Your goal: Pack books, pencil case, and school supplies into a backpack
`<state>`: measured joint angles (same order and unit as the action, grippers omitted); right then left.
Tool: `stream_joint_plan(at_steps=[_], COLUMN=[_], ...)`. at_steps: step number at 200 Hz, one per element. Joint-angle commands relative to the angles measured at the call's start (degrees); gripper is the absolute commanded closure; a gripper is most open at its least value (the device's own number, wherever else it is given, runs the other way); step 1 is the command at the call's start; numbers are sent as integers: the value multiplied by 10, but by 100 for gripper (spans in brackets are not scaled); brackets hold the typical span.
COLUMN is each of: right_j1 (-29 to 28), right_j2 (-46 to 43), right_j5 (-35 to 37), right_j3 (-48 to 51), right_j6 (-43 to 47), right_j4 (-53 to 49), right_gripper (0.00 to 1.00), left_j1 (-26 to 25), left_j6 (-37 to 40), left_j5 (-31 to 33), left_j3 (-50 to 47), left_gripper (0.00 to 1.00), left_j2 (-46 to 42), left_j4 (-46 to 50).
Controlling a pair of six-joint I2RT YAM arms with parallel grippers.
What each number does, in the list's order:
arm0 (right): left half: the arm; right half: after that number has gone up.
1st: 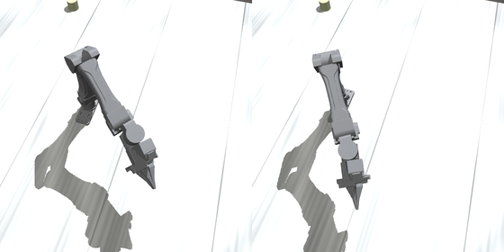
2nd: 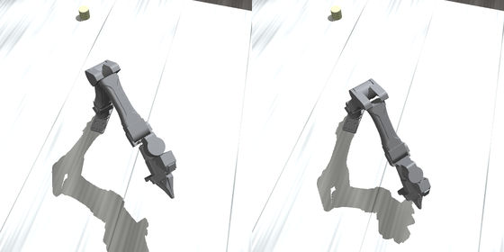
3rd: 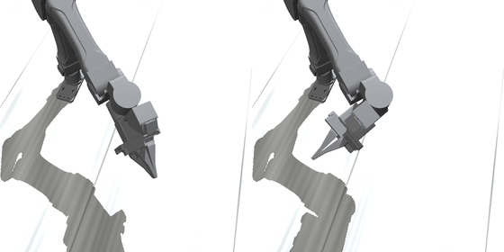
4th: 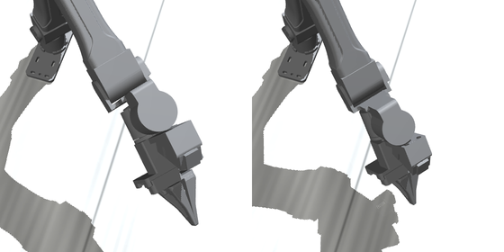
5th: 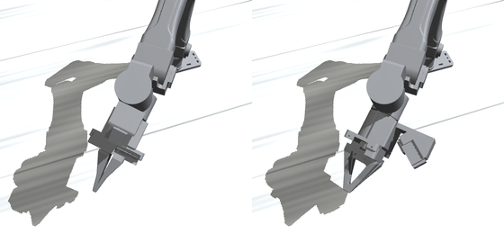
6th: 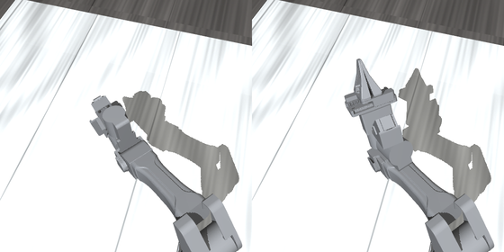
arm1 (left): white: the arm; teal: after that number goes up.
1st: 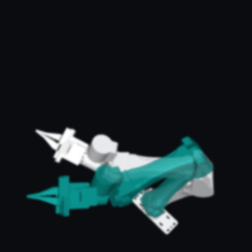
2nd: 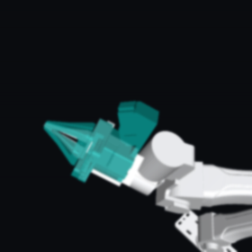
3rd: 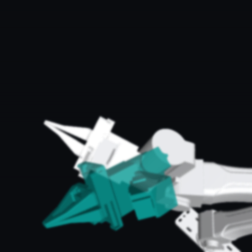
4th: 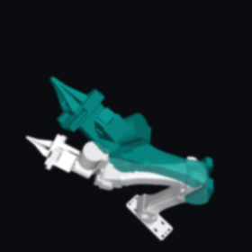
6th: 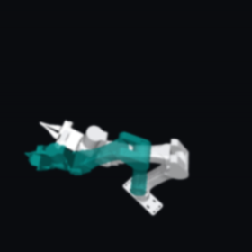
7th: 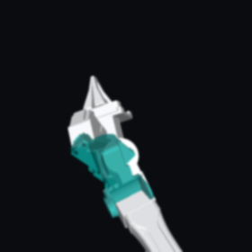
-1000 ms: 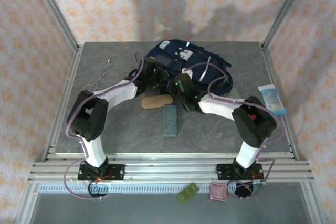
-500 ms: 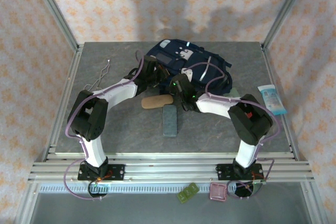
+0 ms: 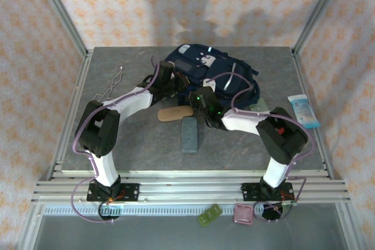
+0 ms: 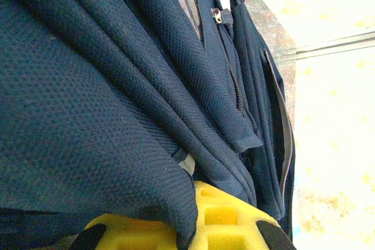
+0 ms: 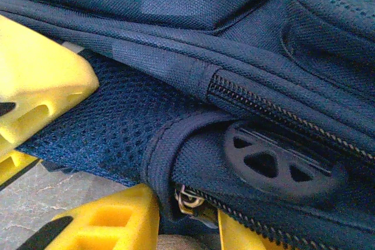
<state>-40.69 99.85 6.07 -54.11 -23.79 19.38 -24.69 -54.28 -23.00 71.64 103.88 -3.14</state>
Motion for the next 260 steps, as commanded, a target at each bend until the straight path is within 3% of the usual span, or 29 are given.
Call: stream_joint_plan(at_steps=[1, 37, 157, 198, 260], right_j1=[10, 10, 35, 49, 73], right_j2=[15, 25, -116, -124, -114], right_j5=[22, 36, 17, -96, -163], right_j3=[-13, -34, 98, 82, 55], right_j6=[31, 47, 56, 84, 83], right_j4=[-37, -61, -156, -155, -153], right_gripper=[72, 100, 100, 98, 97], left_j1=[0, 5, 42, 36, 30], left_j6=[-14, -9, 46, 41, 41], left_j5=[-46, -43, -6, -35, -53], left_j3=[41, 46, 31, 24, 25], left_gripper=[100, 100, 100, 100, 100], left_j2=[-28, -26, -23, -18, -17], left_j4=[-74, -69, -33, -45, -47])
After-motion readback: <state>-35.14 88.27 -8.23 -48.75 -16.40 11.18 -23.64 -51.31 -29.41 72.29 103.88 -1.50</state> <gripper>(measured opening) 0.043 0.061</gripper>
